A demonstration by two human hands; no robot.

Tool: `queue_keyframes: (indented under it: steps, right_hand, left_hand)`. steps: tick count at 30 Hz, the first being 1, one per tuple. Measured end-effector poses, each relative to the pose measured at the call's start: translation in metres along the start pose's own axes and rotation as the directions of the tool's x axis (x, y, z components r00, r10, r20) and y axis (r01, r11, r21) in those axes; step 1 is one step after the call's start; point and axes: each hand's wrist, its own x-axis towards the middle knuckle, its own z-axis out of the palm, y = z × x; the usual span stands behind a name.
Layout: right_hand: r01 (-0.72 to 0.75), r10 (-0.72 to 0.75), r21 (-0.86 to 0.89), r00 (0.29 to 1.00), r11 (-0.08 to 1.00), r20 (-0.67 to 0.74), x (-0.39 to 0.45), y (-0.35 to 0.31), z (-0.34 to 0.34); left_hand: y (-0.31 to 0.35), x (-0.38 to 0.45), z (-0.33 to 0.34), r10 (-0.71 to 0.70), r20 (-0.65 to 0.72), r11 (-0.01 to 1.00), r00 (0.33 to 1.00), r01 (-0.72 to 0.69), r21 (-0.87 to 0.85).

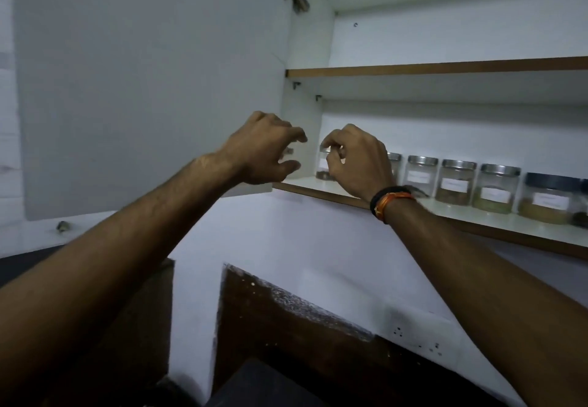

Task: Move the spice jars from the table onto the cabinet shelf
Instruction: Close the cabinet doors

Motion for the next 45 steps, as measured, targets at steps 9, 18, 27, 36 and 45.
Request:
queue_keyframes:
  steps: [9, 18, 27, 36, 45]
  right_hand:
    - [0.191, -0.185, 0.125, 0.981, 0.973, -0.063, 0.068, -0.103, 0.024]
    - [0.419, -0.391, 0.176, 0.904, 0.891, -0.174, 0.12, -0.203, 0.032]
    - [0.513, -0.495, 0.145, 0.857, 0.846, -0.144, 0.143, -0.257, 0.032]
    - [0.448, -0.366, 0.269, 0.88, 0.853, -0.304, 0.138, -0.263, 0.019]
    - [0.37, -0.159, 0.405, 0.87, 0.836, -0.467, 0.106, -0.249, -0.016]
  left_hand:
    - [-0.072, -0.073, -0.051, -0.23, -0.347, 0.894, 0.909, 0.338, 0.293]
    - [-0.115, -0.138, -0.08, -0.586, -0.549, 0.754, 0.595, 0.649, -0.101]
    - [-0.142, -0.154, -0.089, -0.9, -0.165, 0.396, 0.404, 0.596, -0.699]
    - [-0.111, -0.165, -0.09, -0.761, -0.168, 0.441, 0.627, 0.309, -0.843]
    - [-0.06, -0.141, -0.083, -0.544, -0.149, 0.268, 0.826, 0.003, -0.963]
